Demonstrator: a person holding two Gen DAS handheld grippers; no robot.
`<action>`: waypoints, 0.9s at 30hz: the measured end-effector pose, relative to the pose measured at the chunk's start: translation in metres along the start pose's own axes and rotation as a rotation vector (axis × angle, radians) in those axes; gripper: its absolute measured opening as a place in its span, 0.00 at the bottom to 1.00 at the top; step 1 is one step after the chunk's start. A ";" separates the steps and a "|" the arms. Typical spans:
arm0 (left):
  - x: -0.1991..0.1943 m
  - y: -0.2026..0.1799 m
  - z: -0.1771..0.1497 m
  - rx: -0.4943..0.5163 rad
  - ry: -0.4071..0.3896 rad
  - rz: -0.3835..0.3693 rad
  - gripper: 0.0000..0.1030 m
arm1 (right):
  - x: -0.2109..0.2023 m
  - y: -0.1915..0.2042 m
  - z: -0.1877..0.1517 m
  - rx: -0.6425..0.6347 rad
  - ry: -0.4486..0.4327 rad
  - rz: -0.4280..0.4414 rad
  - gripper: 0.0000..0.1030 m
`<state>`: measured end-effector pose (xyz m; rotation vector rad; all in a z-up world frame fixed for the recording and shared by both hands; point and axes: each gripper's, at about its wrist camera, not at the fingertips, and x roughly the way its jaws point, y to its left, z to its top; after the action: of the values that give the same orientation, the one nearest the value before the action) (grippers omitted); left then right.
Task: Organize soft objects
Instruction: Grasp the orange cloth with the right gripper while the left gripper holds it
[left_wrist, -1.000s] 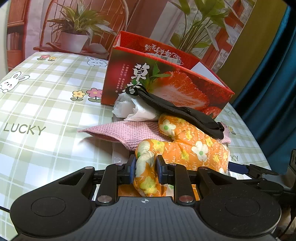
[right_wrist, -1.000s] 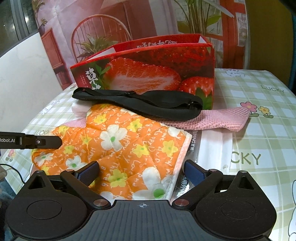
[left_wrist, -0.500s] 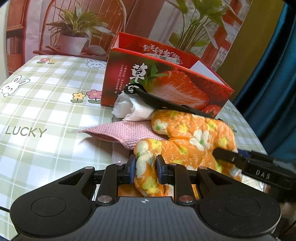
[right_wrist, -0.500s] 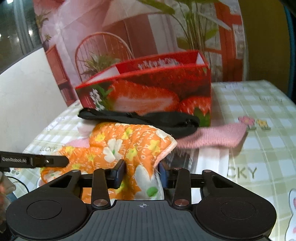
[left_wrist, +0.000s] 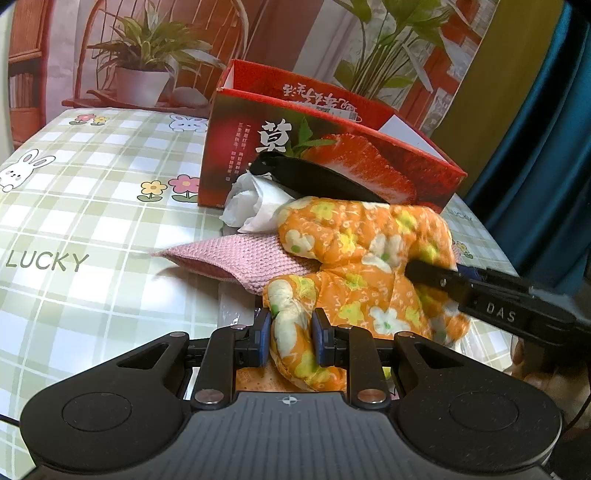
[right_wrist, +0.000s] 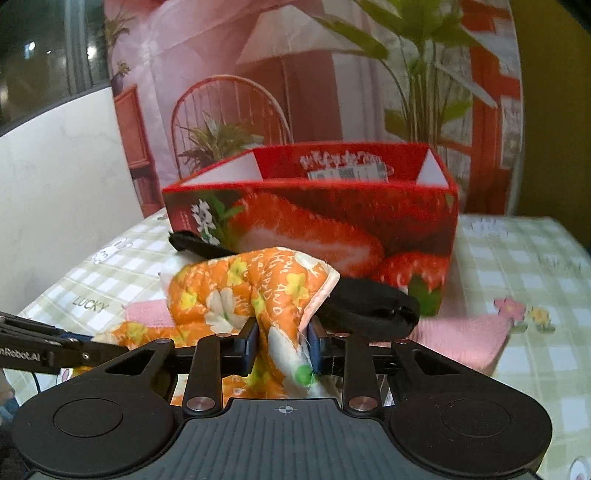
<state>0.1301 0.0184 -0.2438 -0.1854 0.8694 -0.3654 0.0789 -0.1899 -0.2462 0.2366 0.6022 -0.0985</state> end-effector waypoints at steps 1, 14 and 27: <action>0.001 0.000 0.001 -0.001 0.002 0.000 0.24 | 0.000 -0.003 -0.003 0.020 0.005 0.004 0.34; 0.003 0.002 0.000 -0.017 0.009 -0.005 0.24 | -0.021 -0.033 -0.024 0.222 0.057 0.020 0.47; -0.034 -0.018 0.015 0.108 -0.158 0.000 0.16 | -0.039 -0.015 -0.003 0.106 -0.025 0.065 0.09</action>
<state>0.1176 0.0152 -0.2046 -0.1127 0.6920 -0.3918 0.0426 -0.2031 -0.2293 0.3571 0.5642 -0.0702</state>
